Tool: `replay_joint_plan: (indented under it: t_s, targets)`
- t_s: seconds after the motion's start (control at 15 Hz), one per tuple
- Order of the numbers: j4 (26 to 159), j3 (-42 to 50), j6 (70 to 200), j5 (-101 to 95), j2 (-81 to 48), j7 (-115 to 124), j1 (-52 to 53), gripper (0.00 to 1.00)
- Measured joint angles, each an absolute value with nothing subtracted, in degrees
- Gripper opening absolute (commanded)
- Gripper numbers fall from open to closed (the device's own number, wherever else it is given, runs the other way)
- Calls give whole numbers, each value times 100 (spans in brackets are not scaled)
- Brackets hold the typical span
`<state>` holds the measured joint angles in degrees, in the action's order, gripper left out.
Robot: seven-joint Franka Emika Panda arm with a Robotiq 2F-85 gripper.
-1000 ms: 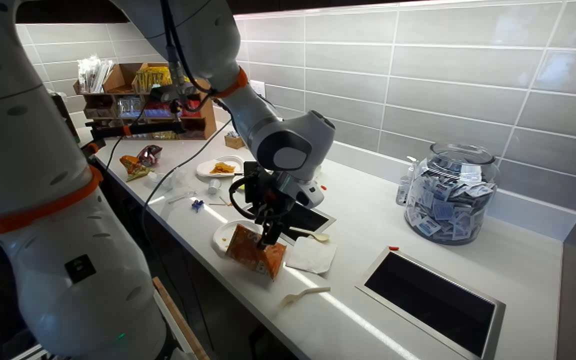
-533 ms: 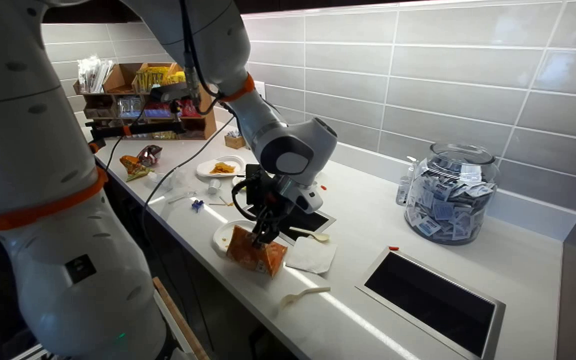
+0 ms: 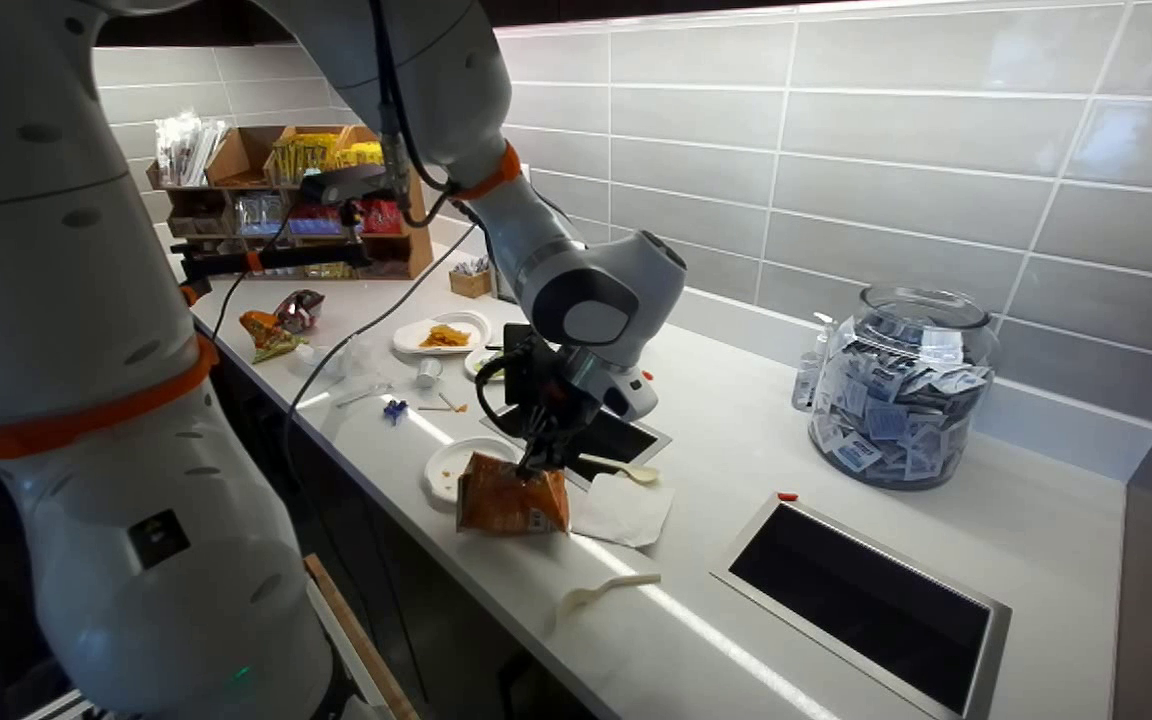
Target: Put some snacks on the white plate from the pack
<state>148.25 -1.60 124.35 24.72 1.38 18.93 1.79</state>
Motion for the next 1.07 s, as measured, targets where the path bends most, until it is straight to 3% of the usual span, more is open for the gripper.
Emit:
replay_joint_plan:
  t_s: [0.47, 1.07]
  targets:
    - [14803, -136, 12846, 2419, 453, 1266, 183, 0]
    - [15114, -82, 13237, 3400, 1140, -1601, 399, 0]
